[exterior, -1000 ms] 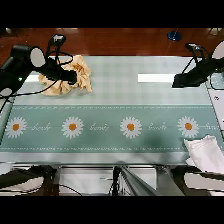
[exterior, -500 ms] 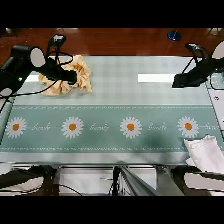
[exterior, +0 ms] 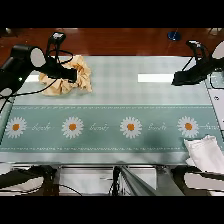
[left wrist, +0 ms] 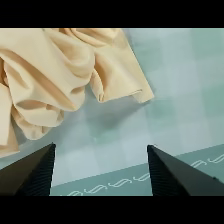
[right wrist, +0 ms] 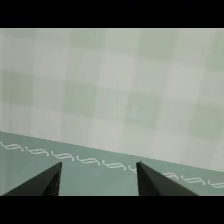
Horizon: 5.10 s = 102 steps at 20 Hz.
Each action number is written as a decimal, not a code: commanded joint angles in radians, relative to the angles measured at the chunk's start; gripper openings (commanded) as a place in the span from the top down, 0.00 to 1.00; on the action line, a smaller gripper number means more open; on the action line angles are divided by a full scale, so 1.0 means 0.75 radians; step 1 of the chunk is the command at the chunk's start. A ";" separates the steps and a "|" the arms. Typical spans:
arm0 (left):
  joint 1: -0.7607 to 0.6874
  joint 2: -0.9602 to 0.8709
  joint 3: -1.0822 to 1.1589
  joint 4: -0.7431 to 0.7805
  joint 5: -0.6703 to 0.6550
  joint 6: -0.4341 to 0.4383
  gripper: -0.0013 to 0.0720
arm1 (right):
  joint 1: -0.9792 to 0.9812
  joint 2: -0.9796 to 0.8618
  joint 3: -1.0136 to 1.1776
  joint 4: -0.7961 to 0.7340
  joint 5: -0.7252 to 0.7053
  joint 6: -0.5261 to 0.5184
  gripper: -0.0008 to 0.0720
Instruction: Fold the shirts.
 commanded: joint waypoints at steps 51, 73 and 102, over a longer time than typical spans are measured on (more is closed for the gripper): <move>-0.667 -0.045 0.204 -0.323 0.098 0.018 0.94 | -0.004 -0.001 -0.001 -0.306 0.163 0.049 0.24; -0.187 -0.208 0.202 0.086 -0.412 0.069 0.35 | -0.004 -0.001 -0.001 -0.062 0.022 0.022 0.24; 0.465 -0.065 -0.612 -1.142 0.281 0.433 0.01 | -0.003 -0.001 -0.001 0.003 0.059 -0.007 0.24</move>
